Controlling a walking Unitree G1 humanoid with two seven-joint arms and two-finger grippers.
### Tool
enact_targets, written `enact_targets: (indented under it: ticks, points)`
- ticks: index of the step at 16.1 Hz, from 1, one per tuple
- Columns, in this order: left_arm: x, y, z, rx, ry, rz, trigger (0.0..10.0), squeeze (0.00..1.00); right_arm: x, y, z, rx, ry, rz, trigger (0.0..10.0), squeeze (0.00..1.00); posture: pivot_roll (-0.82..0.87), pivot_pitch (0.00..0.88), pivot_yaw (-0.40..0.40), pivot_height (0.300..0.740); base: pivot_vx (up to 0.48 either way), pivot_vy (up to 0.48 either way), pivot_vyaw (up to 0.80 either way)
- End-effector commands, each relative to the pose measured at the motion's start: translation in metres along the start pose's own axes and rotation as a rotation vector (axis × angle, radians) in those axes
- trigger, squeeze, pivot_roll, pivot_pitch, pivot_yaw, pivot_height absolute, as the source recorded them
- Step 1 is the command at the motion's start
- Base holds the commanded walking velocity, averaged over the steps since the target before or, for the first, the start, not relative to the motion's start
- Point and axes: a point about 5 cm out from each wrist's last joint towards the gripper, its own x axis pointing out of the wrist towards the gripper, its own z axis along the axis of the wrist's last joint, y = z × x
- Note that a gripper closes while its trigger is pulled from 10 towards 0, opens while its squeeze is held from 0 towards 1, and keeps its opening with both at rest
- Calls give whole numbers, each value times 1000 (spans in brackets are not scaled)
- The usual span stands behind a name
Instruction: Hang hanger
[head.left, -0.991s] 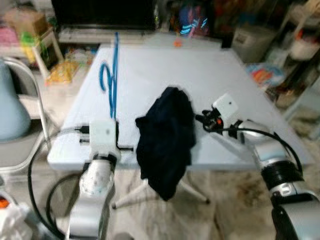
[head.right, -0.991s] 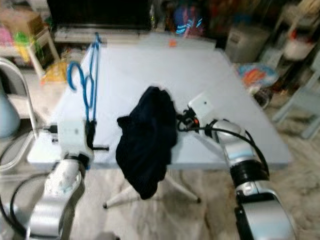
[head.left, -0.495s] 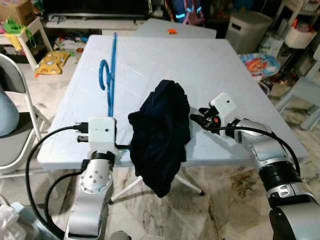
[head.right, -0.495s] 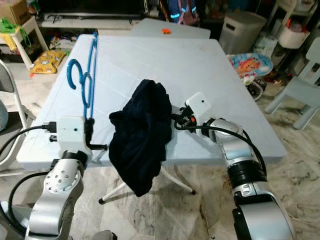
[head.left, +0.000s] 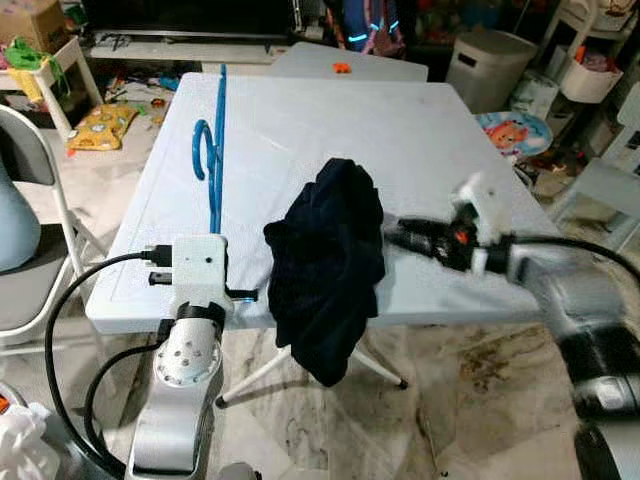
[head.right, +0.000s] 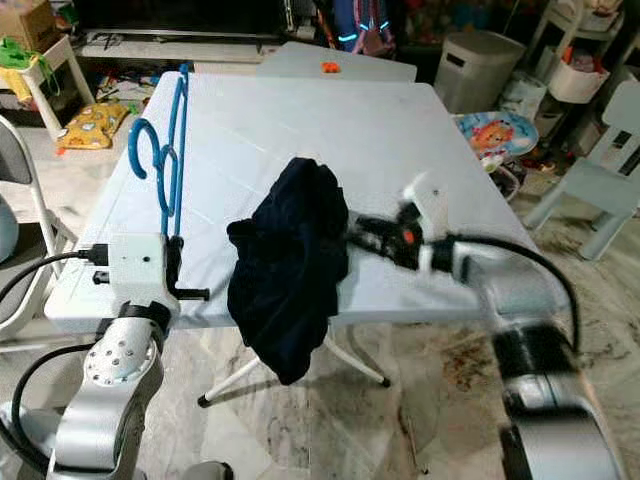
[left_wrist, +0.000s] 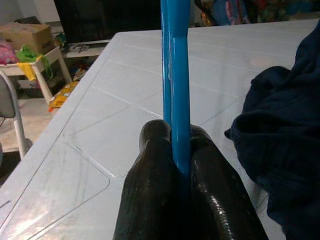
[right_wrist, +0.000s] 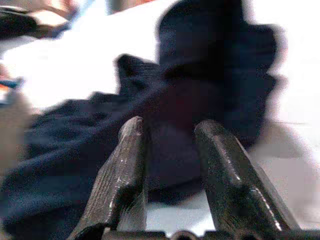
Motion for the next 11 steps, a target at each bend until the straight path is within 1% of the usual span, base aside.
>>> enact_targets:
  ticks: [1, 2, 4, 5, 6, 7, 8, 9, 10, 11]
  points:
    - [-1, -2, -1, 6, 5, 0, 10000, 0, -1, 9, 5, 5, -10, 87, 10000, 1000, 156, 92, -70, 740, 0, 0, 0]
    - [-1, -3, 0, 5, 4, -2, 10000, 0, 1, 15, 1, 28, -9, 129, 10000, 1000, 155, 93, -69, 740, 0, 0, 0]
    - [-1, -3, 0, 5, 5, -6, 10000, 0, 9, 23, -10, 68, 4, 157, 10000, 1000, 156, 94, -68, 740, 0, 0, 0]
    - [-1, -3, -1, 5, 7, -7, 10000, 0, 14, 32, -16, 106, 2, 201, 10000, 1000, 156, 94, -68, 740, 0, 0, 0]
    - [-1, -3, -1, 4, 8, -9, 10000, 0, 19, 42, -26, 127, 26, 239, 10000, 1000, 161, 99, -69, 740, 0, 0, 0]
    - [-2, -4, -1, 4, 8, -10, 10000, 0, 22, 47, -32, 131, 45, 254, 10000, 1000, 161, 99, -69, 740, 0, 0, 0]
    - [-3, -4, -1, 3, 10, -10, 10000, 0, 34, 62, -45, 140, 84, 279, 10000, 1000, 168, 104, -72, 740, 0, 0, 0]
    - [-3, -4, -1, 3, 10, -10, 10000, 0, 42, 67, -49, 126, 89, 265, 10000, 1000, 172, 107, -73, 740, 0, 0, 0]
    - [-4, -3, -1, 3, 11, -9, 10000, 0, 52, 69, -50, 124, 82, 226, 10000, 1000, 174, 107, -74, 740, 0, 0, 0]
    - [-4, -3, -1, 3, 11, -8, 10000, 0, 59, 71, -50, 107, 78, 199, 10000, 1000, 174, 107, -74, 740, 0, 0, 0]
